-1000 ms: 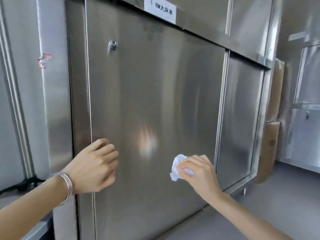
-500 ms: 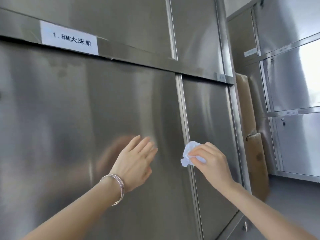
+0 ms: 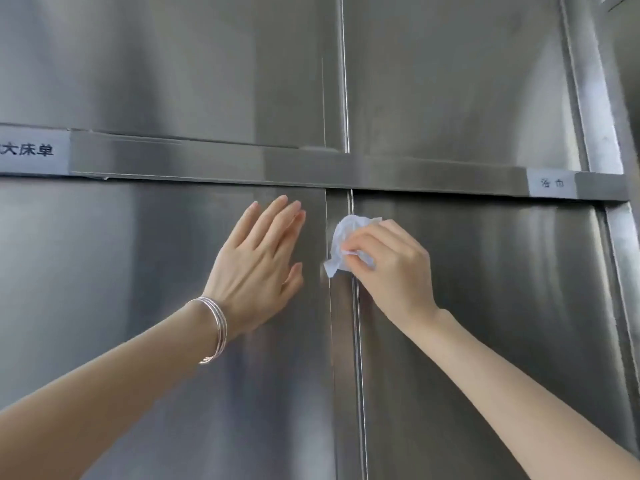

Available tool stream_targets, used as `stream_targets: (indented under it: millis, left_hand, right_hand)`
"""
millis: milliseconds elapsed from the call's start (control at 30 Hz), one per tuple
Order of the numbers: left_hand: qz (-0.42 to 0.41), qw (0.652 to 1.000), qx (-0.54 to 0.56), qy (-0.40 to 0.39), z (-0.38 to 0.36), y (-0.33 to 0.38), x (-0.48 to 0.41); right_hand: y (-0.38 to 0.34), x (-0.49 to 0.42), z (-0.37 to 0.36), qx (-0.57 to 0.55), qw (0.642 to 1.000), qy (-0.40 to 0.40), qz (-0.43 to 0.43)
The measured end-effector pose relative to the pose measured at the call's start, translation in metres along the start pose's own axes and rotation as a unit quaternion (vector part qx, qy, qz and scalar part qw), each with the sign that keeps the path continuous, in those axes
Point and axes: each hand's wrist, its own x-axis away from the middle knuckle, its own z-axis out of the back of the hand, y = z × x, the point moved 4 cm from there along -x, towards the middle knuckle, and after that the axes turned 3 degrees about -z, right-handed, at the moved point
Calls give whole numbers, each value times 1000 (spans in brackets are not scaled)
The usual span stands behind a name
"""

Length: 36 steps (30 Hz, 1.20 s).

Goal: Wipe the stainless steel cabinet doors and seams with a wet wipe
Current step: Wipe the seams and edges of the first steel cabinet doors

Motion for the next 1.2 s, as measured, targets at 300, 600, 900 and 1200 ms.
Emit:
stream_targets:
  millis: [300,600,900,1200]
  left_hand:
    - [7,998,-54,-34,-23,0,-20]
    - [3,999,-30,11,-29,-2,-17]
    - [6,1000,-19,5,-24,-2,-17]
    - [8,1000,-17,0,-25,-5,-15]
  right_hand:
    - [20,-22,-35,-26,996,-41,73]
    - [23,-13,-32,-28,991,-60,118]
    - [17,-18,-40,115,982,-97,116]
    - [-2,16,-36,176,950,-249,67]
